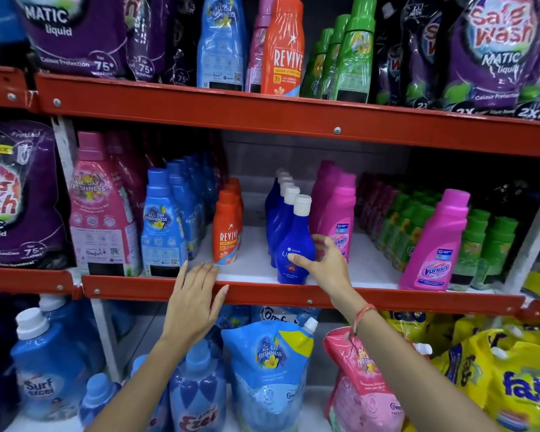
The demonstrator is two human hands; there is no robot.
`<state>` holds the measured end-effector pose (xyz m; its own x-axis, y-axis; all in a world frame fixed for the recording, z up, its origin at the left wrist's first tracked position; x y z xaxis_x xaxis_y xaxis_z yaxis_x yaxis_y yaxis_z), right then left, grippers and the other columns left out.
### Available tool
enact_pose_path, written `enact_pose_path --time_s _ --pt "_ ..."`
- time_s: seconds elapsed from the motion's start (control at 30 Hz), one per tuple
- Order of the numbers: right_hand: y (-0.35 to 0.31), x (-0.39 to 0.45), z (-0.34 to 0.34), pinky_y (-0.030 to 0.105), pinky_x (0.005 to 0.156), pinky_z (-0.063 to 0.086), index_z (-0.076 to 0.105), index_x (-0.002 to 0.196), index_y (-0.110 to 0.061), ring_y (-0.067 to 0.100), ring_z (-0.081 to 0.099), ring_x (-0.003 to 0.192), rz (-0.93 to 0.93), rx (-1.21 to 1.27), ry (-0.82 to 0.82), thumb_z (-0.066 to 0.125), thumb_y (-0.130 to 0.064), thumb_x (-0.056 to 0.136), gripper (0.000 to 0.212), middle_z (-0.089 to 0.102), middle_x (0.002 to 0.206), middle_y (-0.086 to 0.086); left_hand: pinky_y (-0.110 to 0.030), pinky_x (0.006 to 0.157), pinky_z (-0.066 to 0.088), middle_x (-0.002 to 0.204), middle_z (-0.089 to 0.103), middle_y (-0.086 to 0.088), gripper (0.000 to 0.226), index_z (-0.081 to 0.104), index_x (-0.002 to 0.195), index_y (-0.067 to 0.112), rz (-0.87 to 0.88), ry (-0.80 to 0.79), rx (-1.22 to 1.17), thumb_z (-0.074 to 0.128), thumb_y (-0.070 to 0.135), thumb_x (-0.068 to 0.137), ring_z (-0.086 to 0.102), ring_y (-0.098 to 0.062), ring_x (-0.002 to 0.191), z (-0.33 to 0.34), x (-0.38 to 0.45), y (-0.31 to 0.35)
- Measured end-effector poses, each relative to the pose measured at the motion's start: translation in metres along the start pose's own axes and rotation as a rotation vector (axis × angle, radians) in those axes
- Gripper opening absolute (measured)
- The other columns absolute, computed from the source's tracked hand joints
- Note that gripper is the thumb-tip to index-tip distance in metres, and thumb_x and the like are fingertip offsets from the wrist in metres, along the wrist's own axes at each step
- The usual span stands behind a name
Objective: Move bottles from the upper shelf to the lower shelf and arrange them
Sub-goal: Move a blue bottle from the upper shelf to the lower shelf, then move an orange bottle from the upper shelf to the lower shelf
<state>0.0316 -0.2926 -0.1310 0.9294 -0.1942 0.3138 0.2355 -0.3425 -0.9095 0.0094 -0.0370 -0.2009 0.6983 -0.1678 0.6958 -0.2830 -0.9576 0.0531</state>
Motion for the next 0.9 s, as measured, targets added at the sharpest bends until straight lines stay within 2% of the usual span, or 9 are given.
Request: enact_pose_path --time_s 0.1,0.17,0.23,0.37,0.5,0.63,0.73,0.8,0.9 --pt "-0.033 -0.007 -0.010 0.026 0.085 0.048 0.056 0.120 -0.016 0.014 0.058 0.104 -0.188 -0.096 0.180 0.078 -0.030 0.076 0.051 0.062 0.115 -0.003 -0.046 0.116 0.023 0.124 0.062 -0.009 0.051 0.055 0.125 0.006 0.004 0.008 -0.011 0.033 0.042 0.097 0.053 -0.024 0.120 0.000 0.000 0.000" --pt "-0.067 -0.014 -0.017 0.030 0.082 0.052 0.059 0.110 -0.019 0.016 0.059 0.099 -0.365 -0.101 0.282 0.071 -0.029 0.082 0.032 0.063 0.108 -0.004 -0.046 0.117 0.022 0.124 0.062 -0.008 0.051 0.055 0.125 0.007 0.004 0.006 -0.023 0.032 0.042 0.096 0.053 -0.023 0.121 0.000 0.001 -0.001" --pt "-0.104 -0.018 -0.022 0.030 0.077 0.055 0.061 0.103 -0.020 0.016 0.062 0.093 -0.512 -0.070 0.314 0.067 -0.024 0.086 0.018 0.065 0.101 -0.003 -0.045 0.117 0.021 0.125 0.062 -0.007 0.052 0.056 0.126 0.009 -0.006 0.002 -0.052 0.030 0.044 0.096 0.052 -0.021 0.123 0.001 0.001 -0.002" --pt "-0.175 -0.016 -0.035 0.035 0.077 0.056 0.063 0.099 -0.017 0.020 0.064 0.090 -0.731 -0.018 0.372 0.064 -0.022 0.087 0.013 0.065 0.096 -0.001 -0.038 0.119 0.011 0.129 0.061 -0.003 0.056 0.056 0.127 0.013 -0.037 -0.003 -0.117 0.024 0.047 0.096 0.048 -0.016 0.129 0.001 0.004 -0.004" --pt "-0.228 0.002 -0.043 0.035 0.087 0.053 0.062 0.105 -0.012 0.019 0.059 0.101 -0.836 -0.072 0.460 0.063 -0.023 0.086 0.023 0.063 0.104 0.000 -0.035 0.118 0.007 0.134 0.058 0.000 0.058 0.053 0.132 0.015 -0.026 -0.021 -0.129 0.022 0.050 0.097 0.042 -0.012 0.133 0.003 0.004 -0.007" --pt "-0.260 0.032 -0.041 0.023 0.100 0.036 0.054 0.126 -0.007 0.021 0.050 0.119 -0.741 -0.215 0.440 0.065 -0.031 0.086 0.048 0.058 0.124 0.006 -0.037 0.118 0.007 0.137 0.055 0.004 0.060 0.049 0.135 0.018 -0.016 -0.035 -0.135 0.020 0.053 0.096 0.037 -0.009 0.136 0.004 0.003 -0.009" --pt "-0.271 0.051 -0.036 0.031 0.105 0.035 0.042 0.139 -0.004 0.023 0.047 0.128 -0.583 -0.300 0.347 0.065 -0.039 0.087 0.067 0.053 0.136 0.010 -0.037 0.118 0.008 0.135 0.056 0.005 0.059 0.050 0.134 0.019 -0.003 -0.038 -0.127 0.021 0.053 0.097 0.039 -0.009 0.135 0.005 0.002 -0.009" --pt "-0.277 0.058 -0.032 0.033 0.095 0.040 0.044 0.137 -0.002 0.026 0.053 0.122 -0.506 -0.333 0.289 0.065 -0.044 0.086 0.069 0.059 0.130 0.011 -0.037 0.117 0.008 0.135 0.056 0.004 0.058 0.050 0.134 0.019 0.005 -0.045 -0.116 0.021 0.053 0.097 0.039 -0.010 0.134 0.005 0.002 -0.009" --pt "-0.288 0.072 -0.028 0.033 0.082 0.048 0.057 0.118 -0.006 0.025 0.063 0.103 -0.410 -0.291 0.195 0.069 -0.055 0.076 0.065 0.067 0.113 0.008 -0.036 0.118 0.008 0.136 0.056 0.004 0.057 0.049 0.134 0.019 0.006 -0.041 -0.119 0.022 0.053 0.097 0.038 -0.010 0.135 0.004 0.002 -0.009"
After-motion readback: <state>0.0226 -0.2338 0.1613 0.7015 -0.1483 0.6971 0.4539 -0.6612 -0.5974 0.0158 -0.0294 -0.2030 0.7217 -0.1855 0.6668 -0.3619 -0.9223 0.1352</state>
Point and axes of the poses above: each hand's wrist, its own x-axis towards the middle knuckle, its own z-axis out of the palm, y = z × x, the point moved 4 cm from there along x, towards the middle knuckle
